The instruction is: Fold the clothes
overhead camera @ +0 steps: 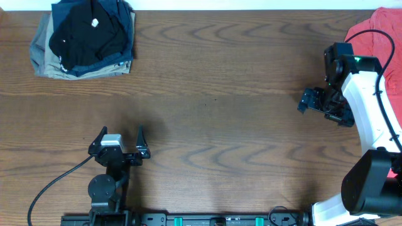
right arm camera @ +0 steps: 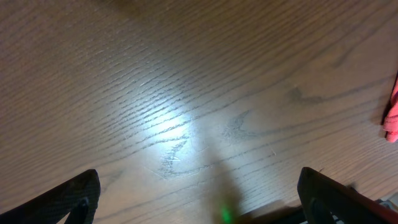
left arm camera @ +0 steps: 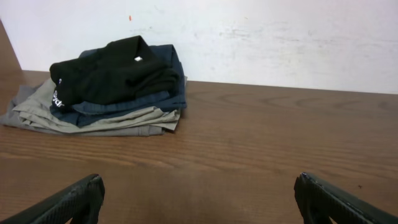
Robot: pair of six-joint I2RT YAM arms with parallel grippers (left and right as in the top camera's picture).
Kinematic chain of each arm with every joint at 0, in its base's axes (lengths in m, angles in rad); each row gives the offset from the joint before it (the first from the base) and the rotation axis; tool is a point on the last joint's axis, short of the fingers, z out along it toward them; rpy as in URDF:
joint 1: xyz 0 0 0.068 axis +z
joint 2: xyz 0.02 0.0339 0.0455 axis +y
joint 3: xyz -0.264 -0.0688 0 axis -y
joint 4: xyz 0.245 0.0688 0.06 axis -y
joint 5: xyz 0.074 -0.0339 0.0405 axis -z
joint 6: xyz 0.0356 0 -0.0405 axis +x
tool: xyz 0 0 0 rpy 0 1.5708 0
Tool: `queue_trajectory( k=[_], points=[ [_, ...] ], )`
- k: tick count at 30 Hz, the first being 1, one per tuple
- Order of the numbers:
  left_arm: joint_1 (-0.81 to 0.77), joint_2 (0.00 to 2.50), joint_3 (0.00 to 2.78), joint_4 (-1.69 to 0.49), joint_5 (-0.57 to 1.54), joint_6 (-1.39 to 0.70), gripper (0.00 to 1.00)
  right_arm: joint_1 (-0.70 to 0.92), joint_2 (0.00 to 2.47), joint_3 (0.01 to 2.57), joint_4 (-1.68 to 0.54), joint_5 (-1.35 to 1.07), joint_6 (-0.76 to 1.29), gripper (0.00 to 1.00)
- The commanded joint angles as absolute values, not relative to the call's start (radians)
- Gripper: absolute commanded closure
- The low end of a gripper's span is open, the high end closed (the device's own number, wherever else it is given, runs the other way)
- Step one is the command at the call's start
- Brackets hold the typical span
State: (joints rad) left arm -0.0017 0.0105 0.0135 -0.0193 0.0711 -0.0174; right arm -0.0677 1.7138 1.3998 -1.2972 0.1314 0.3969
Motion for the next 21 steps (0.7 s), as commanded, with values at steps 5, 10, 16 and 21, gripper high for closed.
queue_trajectory(
  k=[5, 10, 16, 21],
  points=[
    [0.002, 0.004, 0.004, -0.063, 0.086, 0.004, 0.02, -0.057, 1.72, 1.411, -1.298, 0.142, 0.388, 0.01],
    [0.002, 0.004, 0.004, -0.063, 0.085, 0.004, 0.02, -0.039, 1.702, 1.411, -1.298, 0.142, 0.388, 0.01],
    [0.002, 0.004, 0.004, -0.063, 0.086, 0.004, 0.02, -0.029, 1.626, 1.411, -1.298, 0.142, 0.388, 0.01],
    [0.002, 0.004, 0.004, -0.063, 0.086, 0.004, 0.02, -0.018, 1.523, 1.411, -1.298, 0.142, 0.388, 0.01]
  ],
)
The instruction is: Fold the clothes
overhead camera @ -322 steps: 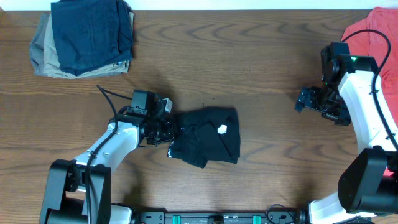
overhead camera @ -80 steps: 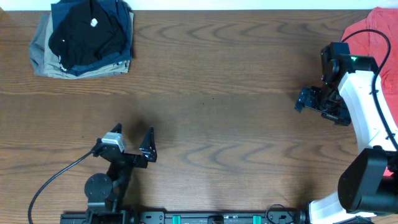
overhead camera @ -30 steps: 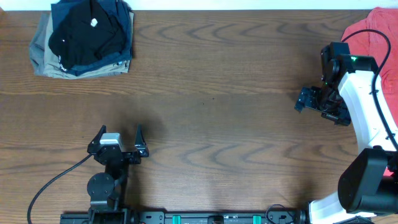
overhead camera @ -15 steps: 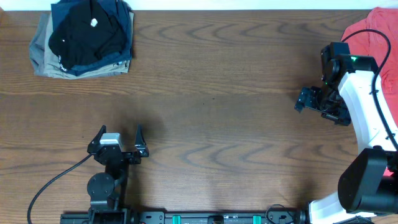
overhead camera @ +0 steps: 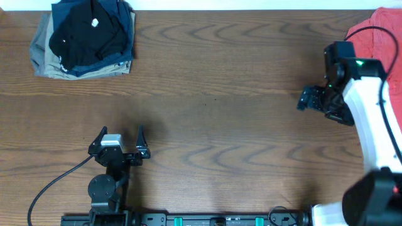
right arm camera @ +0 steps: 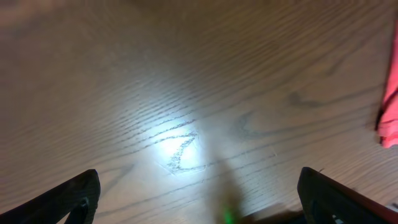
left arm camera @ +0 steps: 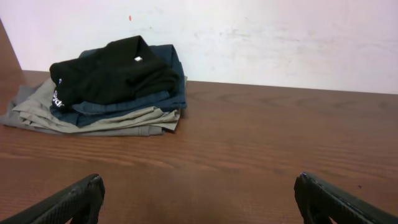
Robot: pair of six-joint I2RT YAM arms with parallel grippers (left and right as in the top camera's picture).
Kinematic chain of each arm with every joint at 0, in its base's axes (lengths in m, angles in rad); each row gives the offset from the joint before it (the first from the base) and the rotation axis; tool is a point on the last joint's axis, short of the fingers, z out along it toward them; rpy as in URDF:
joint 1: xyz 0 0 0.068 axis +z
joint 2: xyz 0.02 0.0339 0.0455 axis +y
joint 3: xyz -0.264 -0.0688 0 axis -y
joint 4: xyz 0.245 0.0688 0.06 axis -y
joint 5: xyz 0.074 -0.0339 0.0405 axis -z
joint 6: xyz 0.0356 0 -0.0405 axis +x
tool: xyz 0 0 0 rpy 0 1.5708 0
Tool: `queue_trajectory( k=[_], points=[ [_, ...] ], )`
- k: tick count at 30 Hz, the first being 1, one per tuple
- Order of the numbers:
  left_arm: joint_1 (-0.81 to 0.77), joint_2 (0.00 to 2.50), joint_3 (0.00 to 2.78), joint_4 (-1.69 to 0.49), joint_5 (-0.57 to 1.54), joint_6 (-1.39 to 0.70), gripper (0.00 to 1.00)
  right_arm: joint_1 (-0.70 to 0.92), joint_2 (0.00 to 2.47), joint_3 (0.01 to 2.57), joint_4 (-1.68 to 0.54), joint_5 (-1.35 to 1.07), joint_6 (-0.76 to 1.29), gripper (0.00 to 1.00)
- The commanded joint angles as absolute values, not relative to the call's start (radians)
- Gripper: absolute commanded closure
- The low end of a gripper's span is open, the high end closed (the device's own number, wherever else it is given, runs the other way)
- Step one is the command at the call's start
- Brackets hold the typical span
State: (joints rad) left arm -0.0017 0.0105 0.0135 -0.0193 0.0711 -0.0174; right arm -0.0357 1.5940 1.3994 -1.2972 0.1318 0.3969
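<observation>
A stack of folded clothes (overhead camera: 85,39), black on navy on khaki, lies at the table's far left corner, and the left wrist view shows the same folded stack (left arm camera: 106,87) against the wall. A red garment (overhead camera: 377,34) lies bunched at the far right edge; a sliver of that red garment (right arm camera: 390,106) shows in the right wrist view. My right gripper (overhead camera: 320,100) hangs open over bare wood just left of it, holding nothing. My left gripper (overhead camera: 119,139) rests open near the front left, empty.
The brown wooden table (overhead camera: 213,113) runs wall to front rail. A white wall (left arm camera: 249,37) stands behind the folded stack. A black cable (overhead camera: 50,188) loops from the left arm's base at the front edge.
My right arm has shifted a little; its wrist view shows slightly more of the red garment's edge. The left arm and the clothes have not moved.
</observation>
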Motion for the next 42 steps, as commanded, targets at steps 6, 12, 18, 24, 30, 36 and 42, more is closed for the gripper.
queue_trajectory(
  k=[6, 12, 18, 24, 30, 36, 42],
  points=[
    [0.002, 0.004, 0.004, -0.063, 0.086, 0.004, 0.02, -0.012, 1.377, 1.411, -1.298, 0.142, 0.388, 0.01],
    [0.002, 0.004, 0.004, -0.063, 0.086, 0.004, 0.02, -0.012, 1.231, 1.411, -1.298, 0.142, 0.388, 0.01],
    [0.002, 0.004, 0.004, -0.063, 0.086, 0.004, 0.02, -0.012, 1.106, 1.411, -1.298, 0.142, 0.388, 0.01],
    [0.002, 0.004, 0.004, -0.063, 0.086, 0.004, 0.02, -0.012, 0.976, 1.411, -1.299, 0.142, 0.388, 0.01],
    [0.002, 0.004, 0.004, -0.063, 0.086, 0.004, 0.02, -0.012, 0.838, 1.411, -1.299, 0.145, 0.387, 0.01],
    [0.002, 0.004, 0.004, -0.063, 0.086, 0.004, 0.02, -0.012, 0.712, 1.403, -1.297, 0.27, 0.388, 0.01],
    [0.002, 0.004, 0.004, -0.063, 0.086, 0.004, 0.02, -0.005, 0.603, 1.354, -1.282, 0.239, 0.389, 0.01]
  ],
)
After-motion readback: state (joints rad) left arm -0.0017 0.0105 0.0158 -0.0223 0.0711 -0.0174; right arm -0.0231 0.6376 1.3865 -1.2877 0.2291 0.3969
